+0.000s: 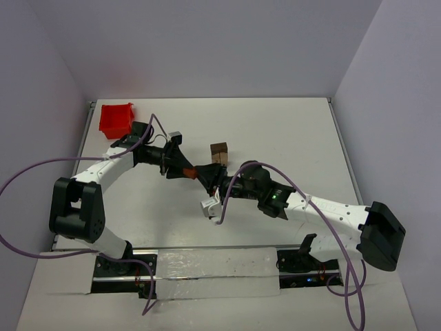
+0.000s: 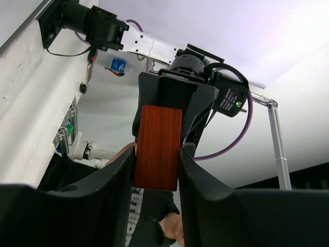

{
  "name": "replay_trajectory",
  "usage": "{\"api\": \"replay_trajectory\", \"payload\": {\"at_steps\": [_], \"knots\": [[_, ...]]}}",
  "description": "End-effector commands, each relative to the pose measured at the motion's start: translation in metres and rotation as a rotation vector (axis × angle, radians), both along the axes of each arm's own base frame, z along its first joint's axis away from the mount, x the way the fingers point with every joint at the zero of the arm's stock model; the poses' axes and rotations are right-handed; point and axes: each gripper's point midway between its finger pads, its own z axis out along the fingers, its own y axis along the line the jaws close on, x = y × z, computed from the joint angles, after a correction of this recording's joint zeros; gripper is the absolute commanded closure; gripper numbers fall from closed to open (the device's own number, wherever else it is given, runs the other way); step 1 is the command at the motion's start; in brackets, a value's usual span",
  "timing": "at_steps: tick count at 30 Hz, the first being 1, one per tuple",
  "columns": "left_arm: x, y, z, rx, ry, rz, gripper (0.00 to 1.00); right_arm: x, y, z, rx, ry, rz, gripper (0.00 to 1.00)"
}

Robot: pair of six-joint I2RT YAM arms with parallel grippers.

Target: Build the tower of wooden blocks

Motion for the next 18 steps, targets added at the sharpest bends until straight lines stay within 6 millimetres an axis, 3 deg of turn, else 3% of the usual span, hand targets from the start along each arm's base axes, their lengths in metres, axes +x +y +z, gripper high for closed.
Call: {"api": "replay_trajectory", "payload": {"at_steps": [1, 2, 3, 7, 10, 13, 16, 18], "knots": [[-0.016, 0.010, 0.032, -0.161, 0.025, -0.111, 0.33, 0.000, 0.006, 0.022, 0.036, -0.030, 0.013, 1.00], [-0.013, 0.010, 0.030, -0.151, 0.022, -0.099, 0.13, -0.002, 0.006, 0.022, 0.029, -0.023, 0.022, 1.00], [-0.011, 0.010, 0.028, -0.146, 0.014, -0.092, 0.01, -0.004, 0.005, 0.022, 0.025, -0.017, 0.030, 1.00], [0.022, 0.027, 0.013, -0.085, -0.081, 0.060, 0.01, -0.010, 0.000, 0.027, 0.028, 0.012, 0.057, 1.00], [0.059, 0.061, 0.006, 0.021, -0.159, 0.242, 0.01, -0.010, -0.013, 0.031, 0.014, 0.083, 0.065, 1.00], [0.095, 0.099, -0.003, 0.169, -0.349, 0.372, 0.01, -0.004, -0.032, 0.032, -0.012, 0.171, 0.048, 1.00], [0.111, 0.116, -0.002, 0.236, -0.406, 0.422, 0.01, 0.002, -0.046, 0.031, -0.042, 0.252, 0.015, 1.00], [0.117, 0.122, -0.004, 0.277, -0.455, 0.428, 0.01, 0.017, -0.064, 0.033, -0.051, 0.338, -0.042, 1.00]]}}
